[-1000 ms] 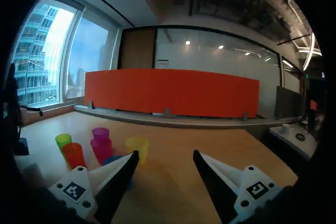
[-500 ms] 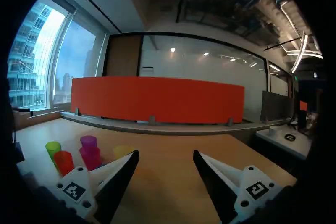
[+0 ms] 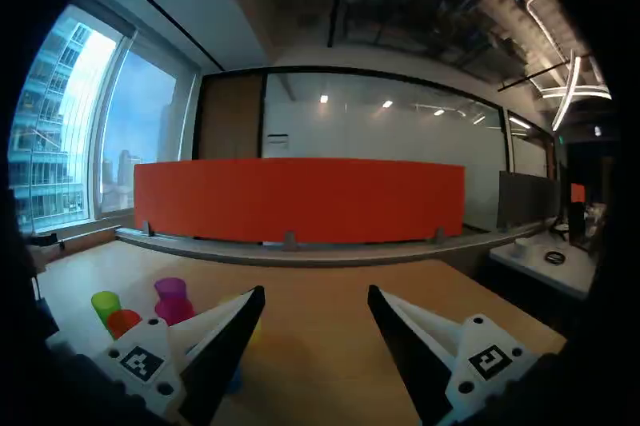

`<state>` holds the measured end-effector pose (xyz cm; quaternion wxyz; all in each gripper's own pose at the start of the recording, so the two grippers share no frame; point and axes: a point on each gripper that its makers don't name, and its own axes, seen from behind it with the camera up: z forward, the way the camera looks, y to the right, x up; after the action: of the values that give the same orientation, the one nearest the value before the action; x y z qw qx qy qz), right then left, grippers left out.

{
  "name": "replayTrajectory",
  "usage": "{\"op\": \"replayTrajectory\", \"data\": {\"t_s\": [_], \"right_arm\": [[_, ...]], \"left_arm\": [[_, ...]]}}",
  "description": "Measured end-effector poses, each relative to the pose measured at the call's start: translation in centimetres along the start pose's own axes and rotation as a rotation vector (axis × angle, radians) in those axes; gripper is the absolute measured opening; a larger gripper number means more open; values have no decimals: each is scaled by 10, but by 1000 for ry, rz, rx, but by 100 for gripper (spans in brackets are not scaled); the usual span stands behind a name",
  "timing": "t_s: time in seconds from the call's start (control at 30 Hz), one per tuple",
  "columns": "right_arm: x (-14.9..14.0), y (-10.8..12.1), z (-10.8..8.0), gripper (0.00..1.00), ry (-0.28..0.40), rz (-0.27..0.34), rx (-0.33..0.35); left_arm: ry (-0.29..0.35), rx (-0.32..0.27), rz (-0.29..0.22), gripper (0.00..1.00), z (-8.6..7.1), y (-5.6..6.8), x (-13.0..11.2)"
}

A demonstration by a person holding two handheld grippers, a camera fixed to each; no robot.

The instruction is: Pour water

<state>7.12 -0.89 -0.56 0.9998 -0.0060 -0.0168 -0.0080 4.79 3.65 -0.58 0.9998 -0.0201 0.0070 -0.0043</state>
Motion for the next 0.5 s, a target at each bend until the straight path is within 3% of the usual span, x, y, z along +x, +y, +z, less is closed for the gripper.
{"op": "replayTrajectory", "data": {"t_s": [0.27, 0.5], "right_arm": [[-5, 4, -2, 100, -15, -18, -33], [-7, 7, -4, 100, -26, -28, -51]], "left_arm": [[-6, 15, -9, 89, 2, -18, -18], [-2, 15, -9, 89, 6, -24, -27]]}}
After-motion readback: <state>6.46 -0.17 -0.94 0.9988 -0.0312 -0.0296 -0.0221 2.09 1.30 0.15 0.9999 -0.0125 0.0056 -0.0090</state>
